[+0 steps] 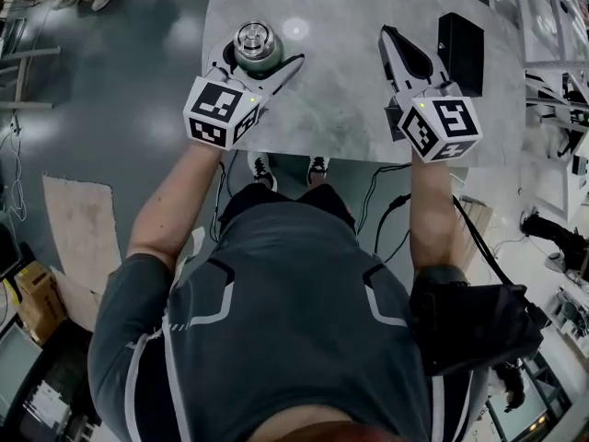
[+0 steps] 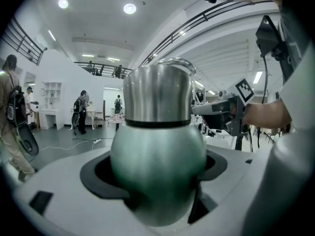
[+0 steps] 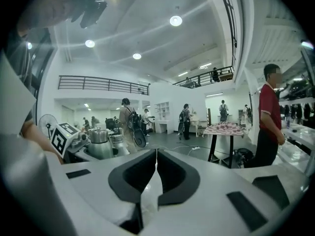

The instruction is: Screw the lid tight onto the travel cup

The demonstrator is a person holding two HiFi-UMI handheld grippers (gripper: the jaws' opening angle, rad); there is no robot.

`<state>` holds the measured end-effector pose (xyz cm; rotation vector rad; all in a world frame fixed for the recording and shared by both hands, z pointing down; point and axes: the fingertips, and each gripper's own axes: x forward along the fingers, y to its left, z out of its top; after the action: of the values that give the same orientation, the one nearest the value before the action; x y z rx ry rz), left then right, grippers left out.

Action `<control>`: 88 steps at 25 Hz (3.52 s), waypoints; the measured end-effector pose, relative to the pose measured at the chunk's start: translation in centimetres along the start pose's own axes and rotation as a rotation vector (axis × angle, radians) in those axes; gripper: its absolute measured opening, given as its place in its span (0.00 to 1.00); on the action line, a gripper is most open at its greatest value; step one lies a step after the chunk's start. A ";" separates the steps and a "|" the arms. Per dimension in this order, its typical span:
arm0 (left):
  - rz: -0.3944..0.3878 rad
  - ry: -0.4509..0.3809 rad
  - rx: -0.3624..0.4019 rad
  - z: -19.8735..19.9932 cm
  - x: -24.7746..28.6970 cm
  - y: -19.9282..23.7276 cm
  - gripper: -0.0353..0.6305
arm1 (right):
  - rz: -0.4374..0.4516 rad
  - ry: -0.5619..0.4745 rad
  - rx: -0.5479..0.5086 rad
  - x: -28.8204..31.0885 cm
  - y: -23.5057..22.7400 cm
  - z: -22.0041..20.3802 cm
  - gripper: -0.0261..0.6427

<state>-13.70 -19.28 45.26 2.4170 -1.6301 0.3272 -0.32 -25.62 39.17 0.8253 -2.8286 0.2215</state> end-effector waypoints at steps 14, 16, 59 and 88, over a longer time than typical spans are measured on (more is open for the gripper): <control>0.060 0.163 -0.093 -13.8 9.0 3.9 0.66 | -0.056 0.129 0.122 3.8 -4.0 -12.7 0.09; 0.060 0.176 -0.087 -15.2 10.2 4.3 0.66 | -0.062 0.146 0.131 4.7 -4.5 -14.1 0.09; 0.099 0.243 -0.059 -20.1 11.1 5.6 0.66 | 0.003 0.204 0.151 6.3 -3.7 -16.1 0.09; 0.061 -0.132 -0.129 5.3 -7.3 -0.1 0.27 | 0.049 0.012 0.079 -2.8 5.1 2.9 0.09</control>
<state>-15.91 -14.39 38.02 2.3410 -1.7243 0.0704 -1.16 -20.52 35.27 0.7680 -2.8471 0.3465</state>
